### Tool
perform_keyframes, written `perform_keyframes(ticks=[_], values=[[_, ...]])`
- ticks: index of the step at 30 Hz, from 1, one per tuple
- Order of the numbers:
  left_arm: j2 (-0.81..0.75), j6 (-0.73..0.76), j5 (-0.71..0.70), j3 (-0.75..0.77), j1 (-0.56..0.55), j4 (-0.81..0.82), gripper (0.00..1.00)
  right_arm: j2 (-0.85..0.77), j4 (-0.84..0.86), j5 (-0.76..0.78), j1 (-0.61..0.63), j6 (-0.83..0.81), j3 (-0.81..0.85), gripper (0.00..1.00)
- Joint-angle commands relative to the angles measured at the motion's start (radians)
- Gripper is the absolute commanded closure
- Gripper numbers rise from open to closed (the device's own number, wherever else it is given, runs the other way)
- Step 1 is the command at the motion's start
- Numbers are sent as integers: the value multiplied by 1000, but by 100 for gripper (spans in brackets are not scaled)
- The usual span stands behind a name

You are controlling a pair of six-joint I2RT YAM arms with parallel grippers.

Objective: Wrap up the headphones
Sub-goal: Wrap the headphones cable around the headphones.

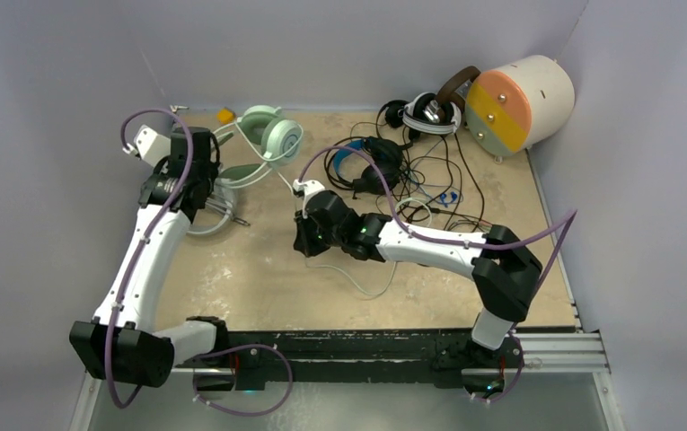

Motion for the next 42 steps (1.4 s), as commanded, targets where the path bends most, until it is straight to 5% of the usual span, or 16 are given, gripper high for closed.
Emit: perform_keyframes(ticks=[1, 7, 14, 18, 25, 36, 42], values=[[75, 12, -257, 79, 19, 101, 100, -99, -139, 50, 27, -100, 78, 100], [163, 167, -282, 90, -23, 95, 100, -35, -363, 60, 28, -180, 283, 100], [143, 203, -491, 113, -111, 82, 100, 78, -562, 245, 26, -197, 412, 100], [215, 38, -645, 224, -142, -138, 100, 97, -597, 333, 31, -219, 447, 100], [251, 44, -608, 225, -165, -134, 100, 61, -590, 344, 31, -249, 460, 100], [142, 333, -408, 117, -157, 203, 100, -37, -525, 251, 29, -242, 256, 100], [178, 404, -388, 116, -157, 186, 100, -133, -597, 438, 26, -314, 310, 100]])
